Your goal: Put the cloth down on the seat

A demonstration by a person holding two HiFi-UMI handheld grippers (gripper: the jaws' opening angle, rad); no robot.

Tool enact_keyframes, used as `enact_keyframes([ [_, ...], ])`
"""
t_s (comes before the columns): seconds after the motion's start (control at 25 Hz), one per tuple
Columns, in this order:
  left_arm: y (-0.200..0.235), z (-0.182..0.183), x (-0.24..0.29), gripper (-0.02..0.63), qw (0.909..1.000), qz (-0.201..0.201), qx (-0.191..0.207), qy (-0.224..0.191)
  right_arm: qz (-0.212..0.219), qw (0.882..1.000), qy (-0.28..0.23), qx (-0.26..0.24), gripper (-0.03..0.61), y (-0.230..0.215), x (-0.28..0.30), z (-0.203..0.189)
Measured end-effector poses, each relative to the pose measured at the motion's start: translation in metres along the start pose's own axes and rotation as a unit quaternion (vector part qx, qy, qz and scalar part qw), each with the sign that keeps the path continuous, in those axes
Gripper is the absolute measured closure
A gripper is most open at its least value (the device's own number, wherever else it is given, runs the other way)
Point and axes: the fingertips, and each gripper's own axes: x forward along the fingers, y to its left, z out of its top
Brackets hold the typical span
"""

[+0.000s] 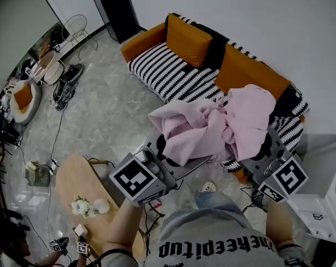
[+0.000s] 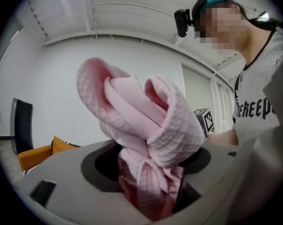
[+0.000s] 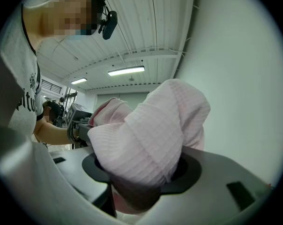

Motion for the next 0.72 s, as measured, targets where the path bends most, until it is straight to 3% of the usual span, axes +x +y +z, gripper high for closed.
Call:
enact_keyframes([
  [0.32,0.038,0.004,0.063,0.256,0.9998,0.015,-0.011,0.011,0.009,1.0,-0.005,-0.008,0.327,-0.074,0.013,-0.002],
  [0.44,0.04,0.009,0.056,0.256,0.9998,0.011,0.015,0.005,0.007,1.0,-0.01,0.0,0.327,-0.067,0.016,0.0],
  [0.6,0.027,0.004,0.029,0.256,0.9997,-0.006,-0.001,0.023,-0.012,1.0,-0.009,0.001,0.327,-0.037,0.013,0.002],
  [0.72,0.074,0.013,0.057,0.256,0.9995,-0.024,0.005,0.019,-0.027,1.0,-0.006,0.004,0.327,-0.08,0.044,0.005],
])
